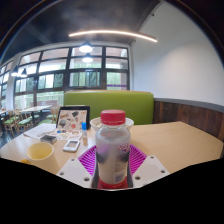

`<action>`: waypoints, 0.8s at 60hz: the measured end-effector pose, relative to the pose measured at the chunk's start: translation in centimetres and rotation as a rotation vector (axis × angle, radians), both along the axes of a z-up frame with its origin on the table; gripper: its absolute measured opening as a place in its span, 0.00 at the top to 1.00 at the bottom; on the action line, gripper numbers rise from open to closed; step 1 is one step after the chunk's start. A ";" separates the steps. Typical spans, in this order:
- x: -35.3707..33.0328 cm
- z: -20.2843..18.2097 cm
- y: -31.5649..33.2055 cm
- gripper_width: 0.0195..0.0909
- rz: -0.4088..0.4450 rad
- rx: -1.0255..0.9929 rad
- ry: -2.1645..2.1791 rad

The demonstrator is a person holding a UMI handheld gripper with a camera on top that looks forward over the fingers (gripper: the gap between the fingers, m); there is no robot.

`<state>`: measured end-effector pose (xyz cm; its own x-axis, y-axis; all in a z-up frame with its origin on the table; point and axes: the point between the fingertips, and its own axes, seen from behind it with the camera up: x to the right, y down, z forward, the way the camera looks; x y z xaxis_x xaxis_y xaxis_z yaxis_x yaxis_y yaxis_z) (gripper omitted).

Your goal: Pour water

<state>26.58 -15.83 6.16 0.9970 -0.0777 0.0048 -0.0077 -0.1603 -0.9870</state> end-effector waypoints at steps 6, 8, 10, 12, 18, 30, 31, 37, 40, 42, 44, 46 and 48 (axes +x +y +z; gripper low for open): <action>0.1 0.0 0.3 0.64 -0.008 -0.005 0.026; 0.3 0.0 0.6 0.58 -0.015 -0.004 0.030; 0.5 -0.2 0.7 0.51 -0.019 -0.016 0.019; 0.7 -0.9 -0.1 0.33 -0.029 -0.050 0.000; 0.4 -0.2 -2.5 0.14 -0.036 -0.041 -0.035; -2.8 2.9 -10.8 0.14 -0.041 -0.015 -0.052; -3.2 3.1 -11.5 0.14 -0.037 -0.013 -0.053; -6.1 4.4 -16.0 0.14 -0.005 -0.003 -0.039; -7.5 5.0 -17.8 0.14 0.011 0.007 -0.025; -8.6 5.2 -19.1 0.13 0.017 0.009 -0.015; -9.3 5.3 -20.3 0.13 0.019 0.013 -0.002; -10.0 5.5 -21.4 0.13 0.025 0.020 0.008; -10.8 5.6 -22.0 0.13 0.025 0.032 0.017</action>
<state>15.77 -37.83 11.80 0.9985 -0.0525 -0.0142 -0.0209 -0.1291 -0.9914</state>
